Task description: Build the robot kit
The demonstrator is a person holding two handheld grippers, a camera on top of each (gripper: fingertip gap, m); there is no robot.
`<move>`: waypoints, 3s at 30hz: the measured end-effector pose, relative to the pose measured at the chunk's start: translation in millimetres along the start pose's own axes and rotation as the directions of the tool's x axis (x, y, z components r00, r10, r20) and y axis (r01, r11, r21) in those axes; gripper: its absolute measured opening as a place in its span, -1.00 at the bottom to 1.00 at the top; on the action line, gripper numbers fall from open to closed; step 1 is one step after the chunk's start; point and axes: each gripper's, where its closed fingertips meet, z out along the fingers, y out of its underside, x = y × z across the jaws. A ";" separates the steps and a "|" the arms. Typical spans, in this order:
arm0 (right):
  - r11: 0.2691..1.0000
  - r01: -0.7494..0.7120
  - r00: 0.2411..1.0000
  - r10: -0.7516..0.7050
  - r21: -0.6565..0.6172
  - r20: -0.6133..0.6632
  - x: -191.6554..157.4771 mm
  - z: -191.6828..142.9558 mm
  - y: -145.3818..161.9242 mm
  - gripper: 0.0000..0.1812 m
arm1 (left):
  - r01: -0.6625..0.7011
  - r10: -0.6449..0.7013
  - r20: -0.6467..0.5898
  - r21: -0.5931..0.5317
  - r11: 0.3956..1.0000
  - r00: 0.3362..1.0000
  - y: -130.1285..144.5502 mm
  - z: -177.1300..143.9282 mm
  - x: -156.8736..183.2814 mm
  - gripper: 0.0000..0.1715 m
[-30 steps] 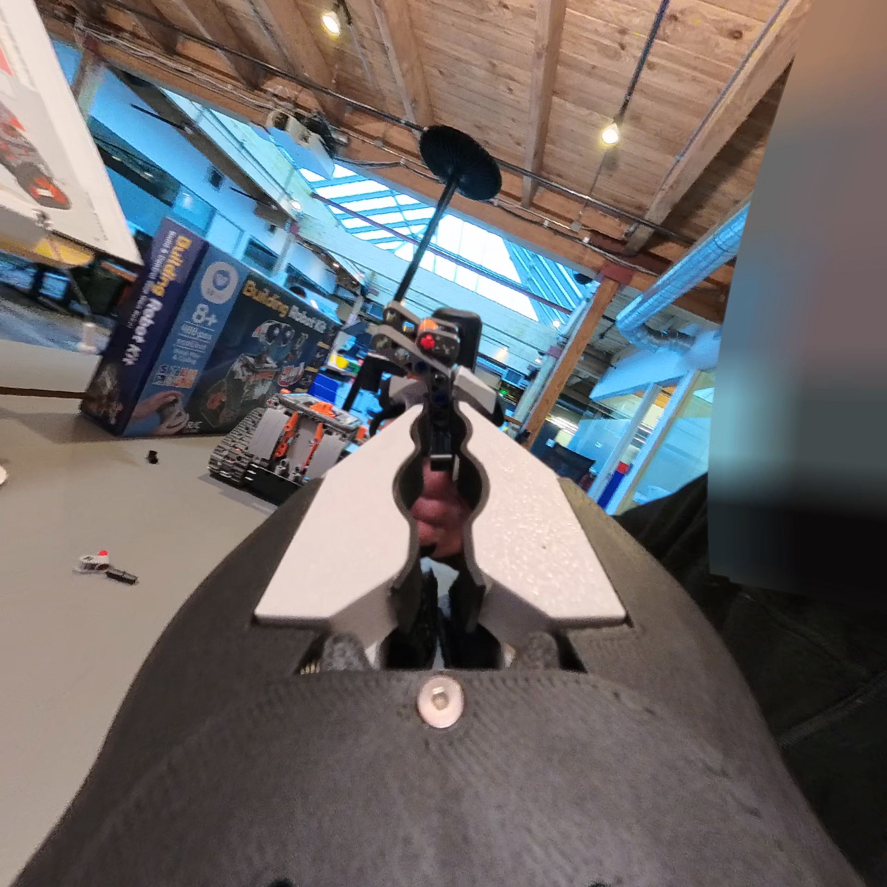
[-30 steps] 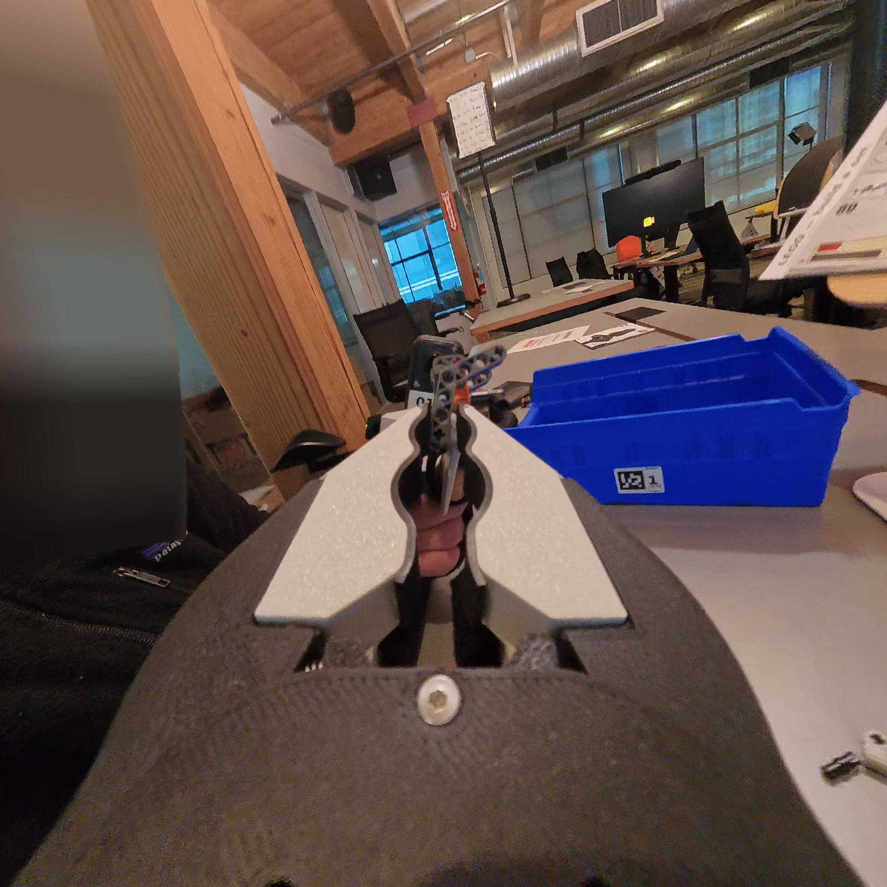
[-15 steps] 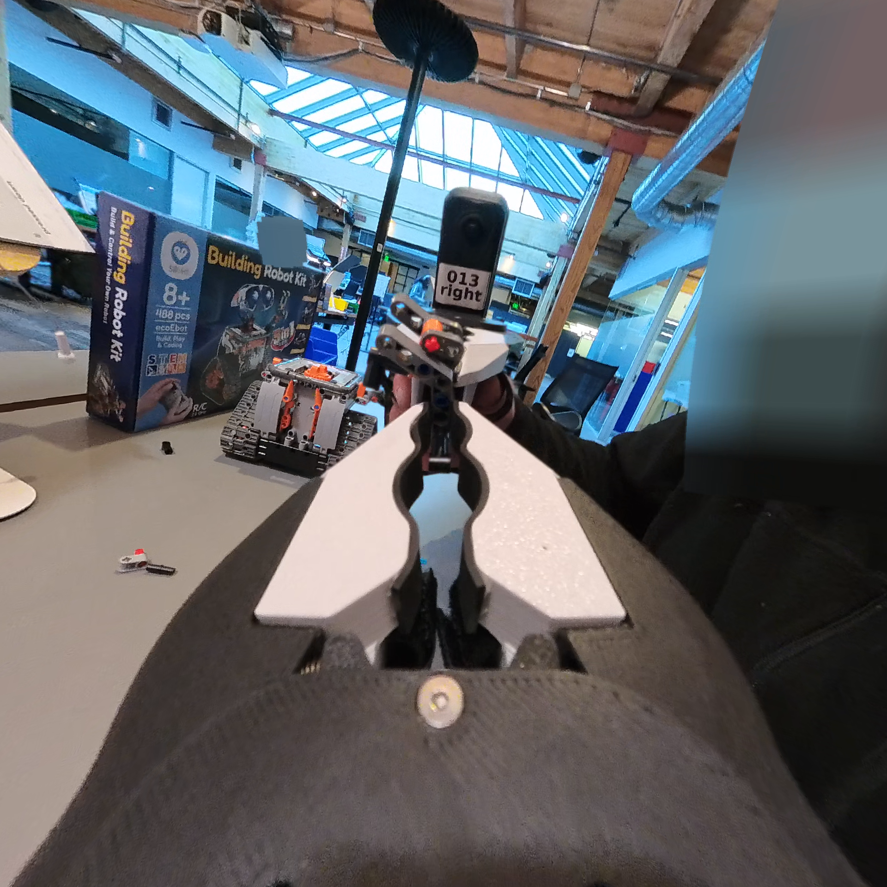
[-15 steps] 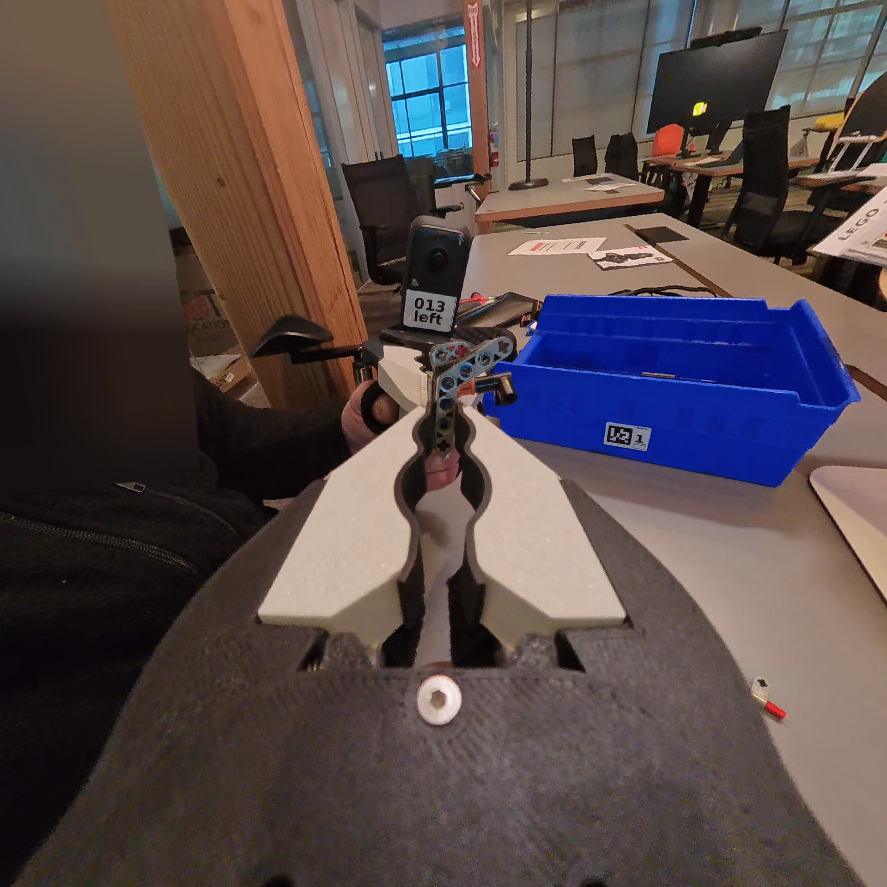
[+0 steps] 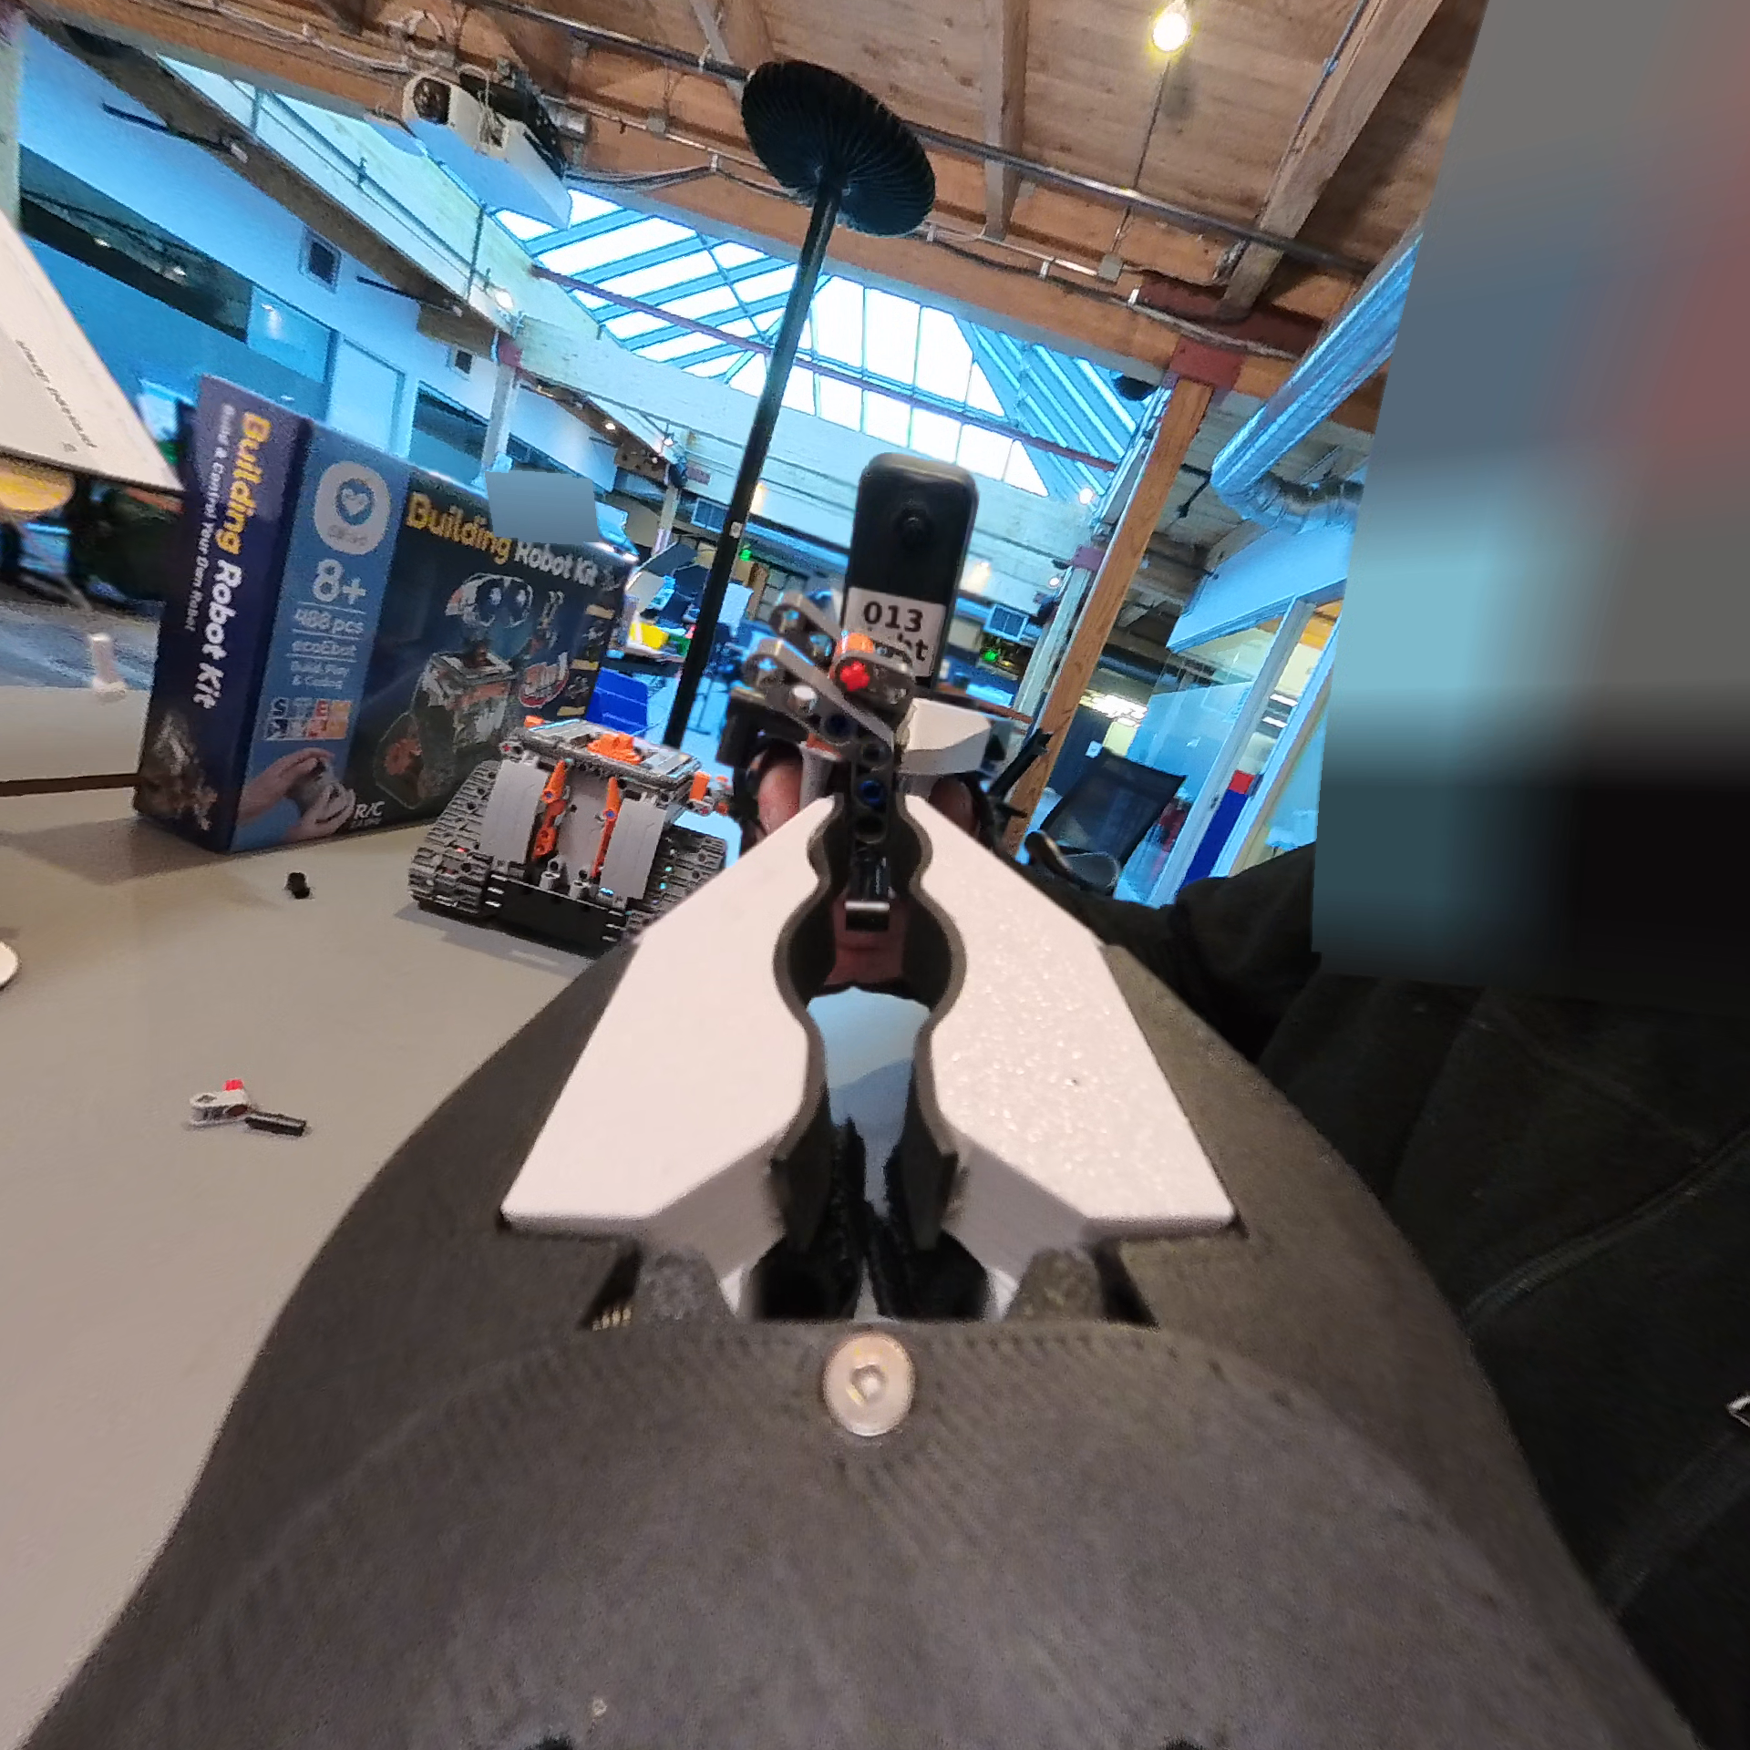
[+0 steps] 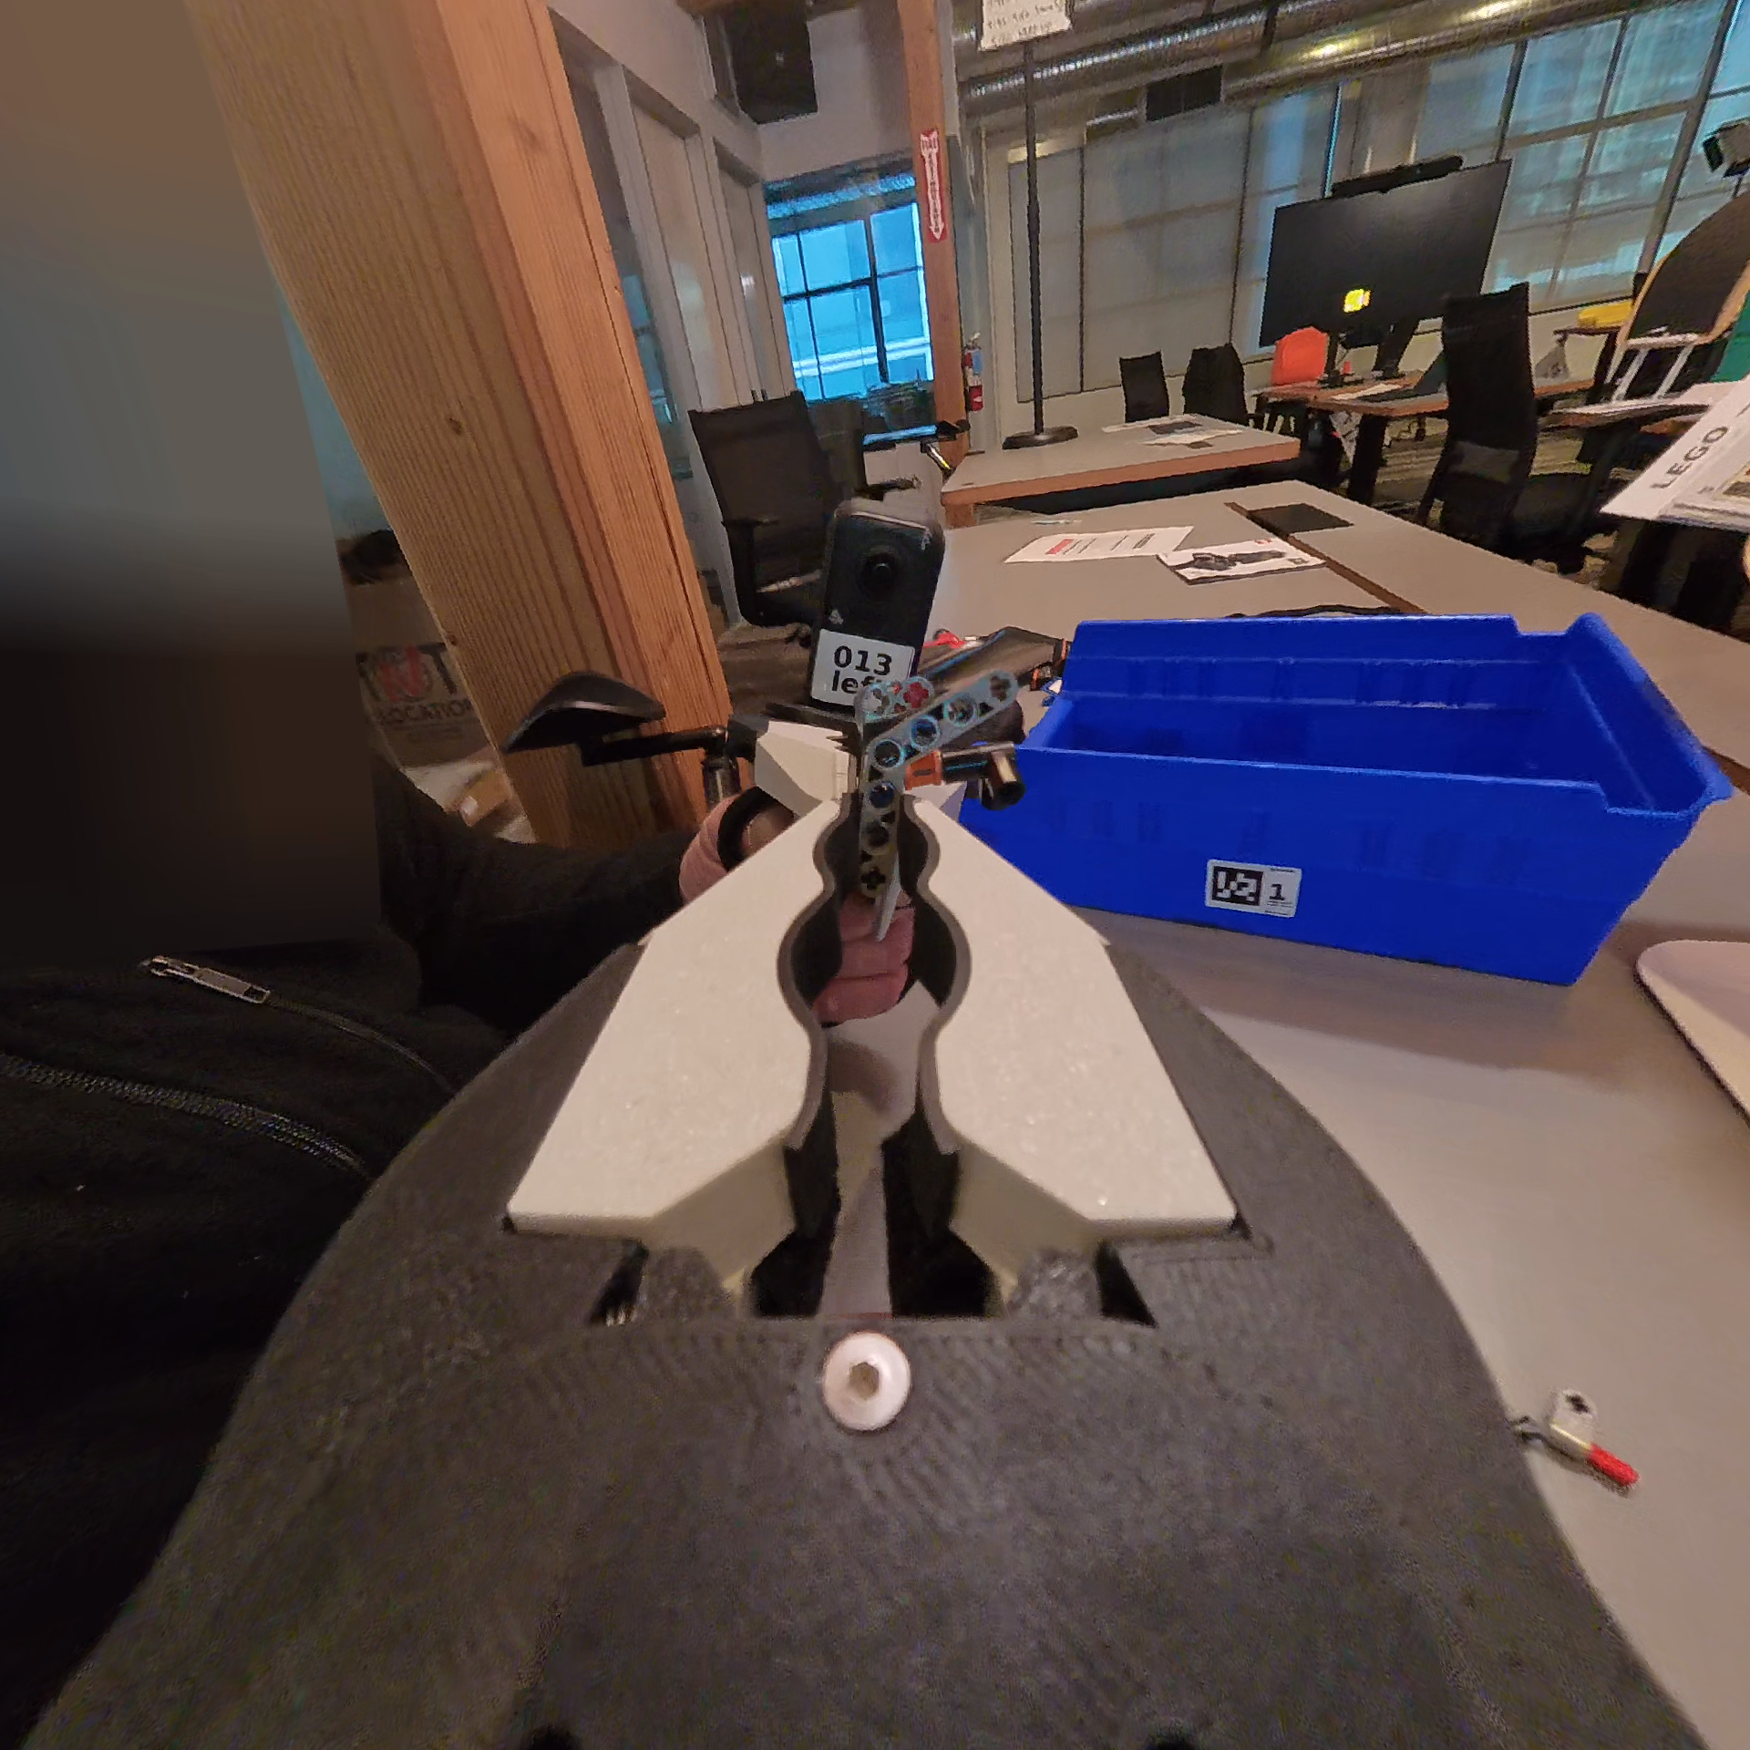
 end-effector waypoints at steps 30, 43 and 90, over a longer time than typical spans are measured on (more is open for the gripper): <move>0.980 0.049 0.998 -0.040 -0.195 0.049 -10.0 -14.6 15.4 -0.95 | -0.022 0.022 -0.027 -0.001 1.000 0.999 4.5 3.1 6.8 -0.93; 0.990 -0.058 0.993 0.071 -0.129 0.093 -12.4 -8.1 13.7 -0.95 | -0.048 0.050 -0.030 0.036 0.998 0.998 0.1 1.1 10.5 -0.94; 0.600 0.601 0.727 -0.685 -0.529 0.049 -5.3 -8.8 63.9 -0.92 | -0.045 0.041 -0.022 -0.196 0.980 0.999 35.0 -12.8 -1.4 -0.91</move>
